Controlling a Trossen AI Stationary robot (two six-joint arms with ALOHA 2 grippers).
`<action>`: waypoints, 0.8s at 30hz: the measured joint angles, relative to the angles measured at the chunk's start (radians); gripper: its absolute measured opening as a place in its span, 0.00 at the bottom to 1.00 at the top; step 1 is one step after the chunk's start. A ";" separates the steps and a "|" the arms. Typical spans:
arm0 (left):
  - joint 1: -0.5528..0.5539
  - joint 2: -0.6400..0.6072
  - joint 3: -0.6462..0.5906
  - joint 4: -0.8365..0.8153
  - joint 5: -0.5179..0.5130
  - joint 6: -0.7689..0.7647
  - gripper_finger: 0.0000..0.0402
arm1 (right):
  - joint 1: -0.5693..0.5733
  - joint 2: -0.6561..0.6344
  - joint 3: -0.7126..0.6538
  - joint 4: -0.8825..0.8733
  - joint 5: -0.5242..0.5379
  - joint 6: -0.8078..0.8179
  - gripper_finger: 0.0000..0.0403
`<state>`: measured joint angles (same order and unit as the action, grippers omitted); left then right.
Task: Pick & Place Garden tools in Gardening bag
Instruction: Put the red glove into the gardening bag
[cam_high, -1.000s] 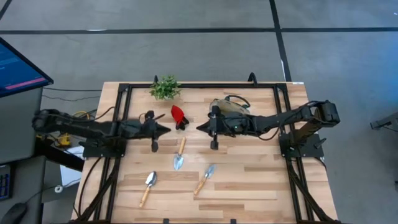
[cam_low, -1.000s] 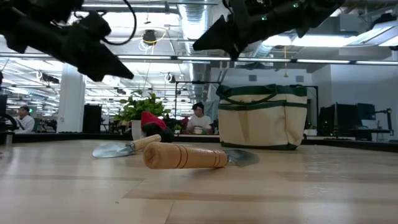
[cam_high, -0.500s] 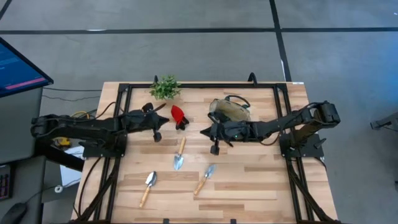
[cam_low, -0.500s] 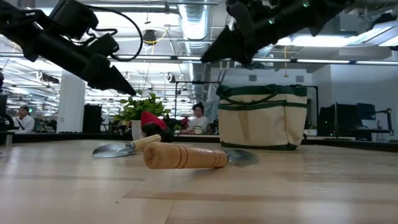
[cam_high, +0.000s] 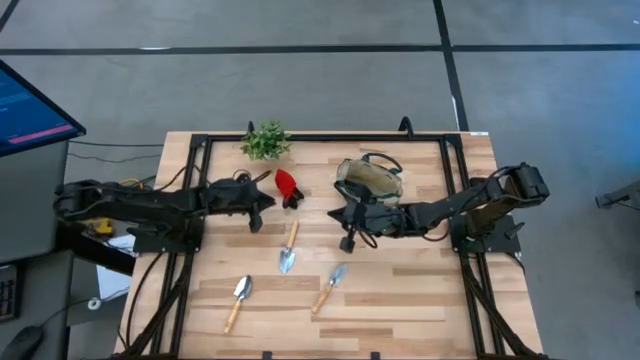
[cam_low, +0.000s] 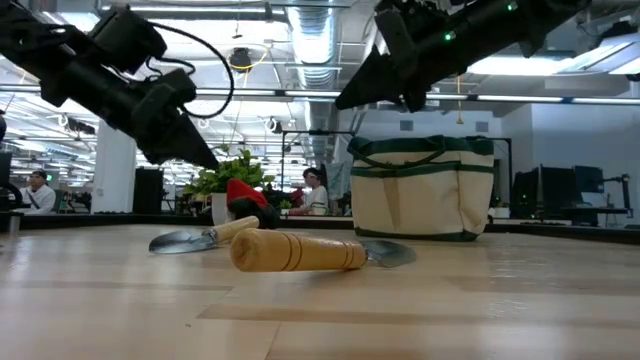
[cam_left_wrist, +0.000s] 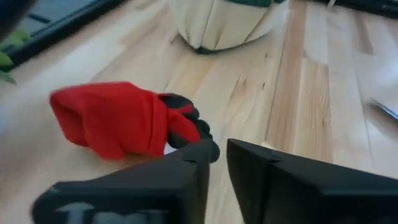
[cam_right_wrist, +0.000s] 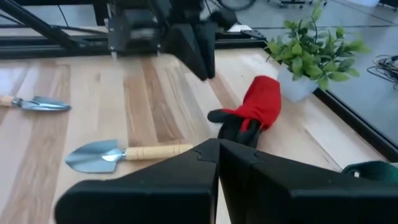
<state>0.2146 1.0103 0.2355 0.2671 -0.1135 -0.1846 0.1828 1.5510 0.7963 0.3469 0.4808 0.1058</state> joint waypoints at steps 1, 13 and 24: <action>0.000 0.019 0.000 -0.001 0.000 -0.016 0.16 | 0.003 -0.003 0.001 0.008 0.001 0.000 0.00; 0.000 0.208 0.000 0.226 0.000 -0.147 0.41 | 0.058 -0.074 0.001 -0.054 0.110 -0.011 0.00; 0.004 0.344 0.000 0.289 0.000 -0.292 0.56 | 0.086 -0.082 0.001 -0.066 0.152 -0.037 0.00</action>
<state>0.2189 1.3543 0.2352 0.5557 -0.1138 -0.4767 0.2684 1.4689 0.7971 0.2810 0.6331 0.0685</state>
